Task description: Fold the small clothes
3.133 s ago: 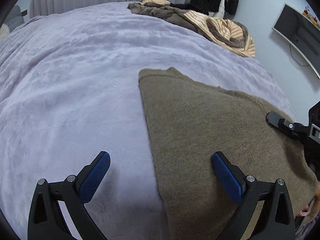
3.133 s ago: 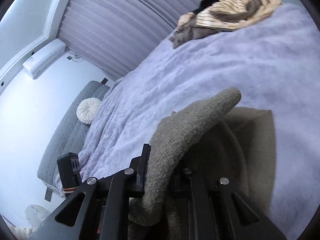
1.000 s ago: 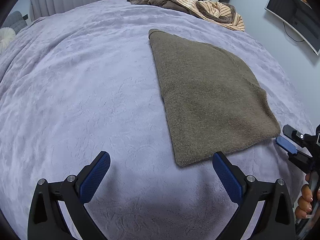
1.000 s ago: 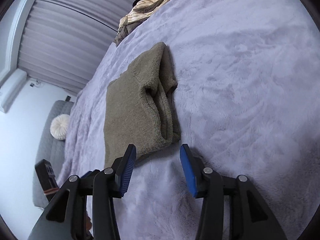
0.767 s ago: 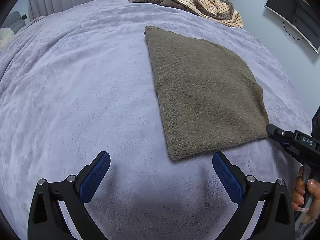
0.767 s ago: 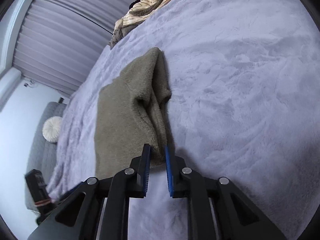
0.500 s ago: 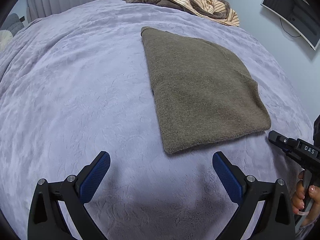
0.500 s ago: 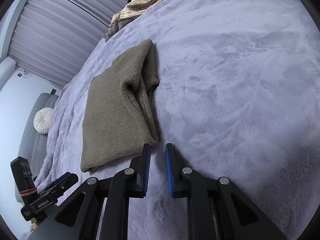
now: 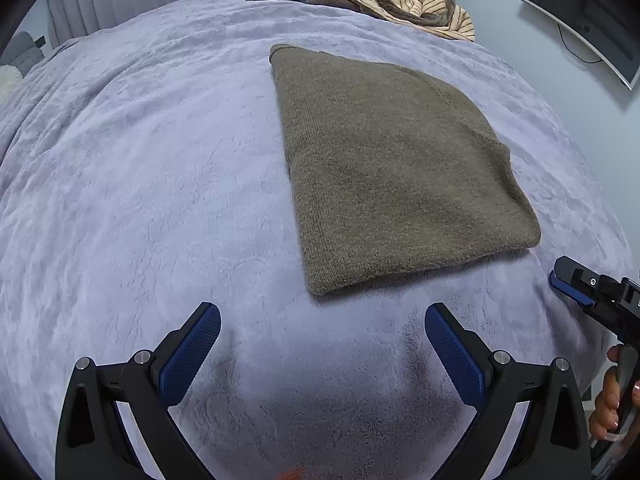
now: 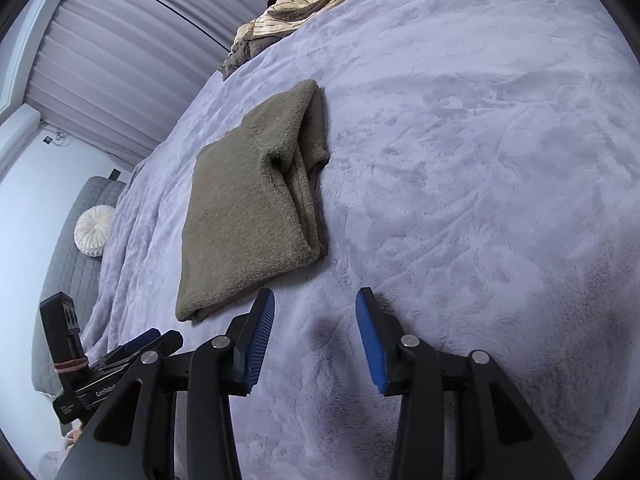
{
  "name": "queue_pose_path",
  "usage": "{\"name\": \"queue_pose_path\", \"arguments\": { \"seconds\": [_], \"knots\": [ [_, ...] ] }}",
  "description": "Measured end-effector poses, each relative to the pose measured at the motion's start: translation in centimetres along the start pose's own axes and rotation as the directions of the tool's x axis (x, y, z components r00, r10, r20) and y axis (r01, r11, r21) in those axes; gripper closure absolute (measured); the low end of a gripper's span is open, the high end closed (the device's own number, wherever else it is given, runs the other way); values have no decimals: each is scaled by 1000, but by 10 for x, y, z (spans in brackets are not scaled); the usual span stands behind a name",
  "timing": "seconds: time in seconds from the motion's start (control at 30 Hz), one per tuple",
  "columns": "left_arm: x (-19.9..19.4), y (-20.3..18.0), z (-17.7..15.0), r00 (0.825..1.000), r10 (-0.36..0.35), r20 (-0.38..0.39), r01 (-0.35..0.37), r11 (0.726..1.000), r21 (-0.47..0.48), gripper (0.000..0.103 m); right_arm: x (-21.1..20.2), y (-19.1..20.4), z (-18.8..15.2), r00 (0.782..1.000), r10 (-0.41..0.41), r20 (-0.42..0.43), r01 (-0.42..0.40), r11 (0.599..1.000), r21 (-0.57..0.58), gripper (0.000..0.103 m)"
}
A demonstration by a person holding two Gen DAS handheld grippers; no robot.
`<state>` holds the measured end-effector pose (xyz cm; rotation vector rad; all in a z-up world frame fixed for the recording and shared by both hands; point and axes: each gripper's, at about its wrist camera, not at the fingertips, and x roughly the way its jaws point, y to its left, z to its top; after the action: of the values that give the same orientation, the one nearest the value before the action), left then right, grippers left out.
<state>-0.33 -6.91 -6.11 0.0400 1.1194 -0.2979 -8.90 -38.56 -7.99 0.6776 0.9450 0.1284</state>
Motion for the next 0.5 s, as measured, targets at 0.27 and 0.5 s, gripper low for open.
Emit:
{"name": "queue_pose_path", "arguments": {
  "seconds": [0.27, 0.5],
  "knots": [
    [5, -3, 4, 999, 52, 1, -52, 998, 36, 1, 4, 0, 1, 1000, -6, -11, 6, 1000, 8, 46],
    [17, -5, 11, 997, 65, -34, -63, 996, 59, 1, 7, 2, 8, 1000, -20, -23, 20, 1000, -11, 45]
  ]
}}
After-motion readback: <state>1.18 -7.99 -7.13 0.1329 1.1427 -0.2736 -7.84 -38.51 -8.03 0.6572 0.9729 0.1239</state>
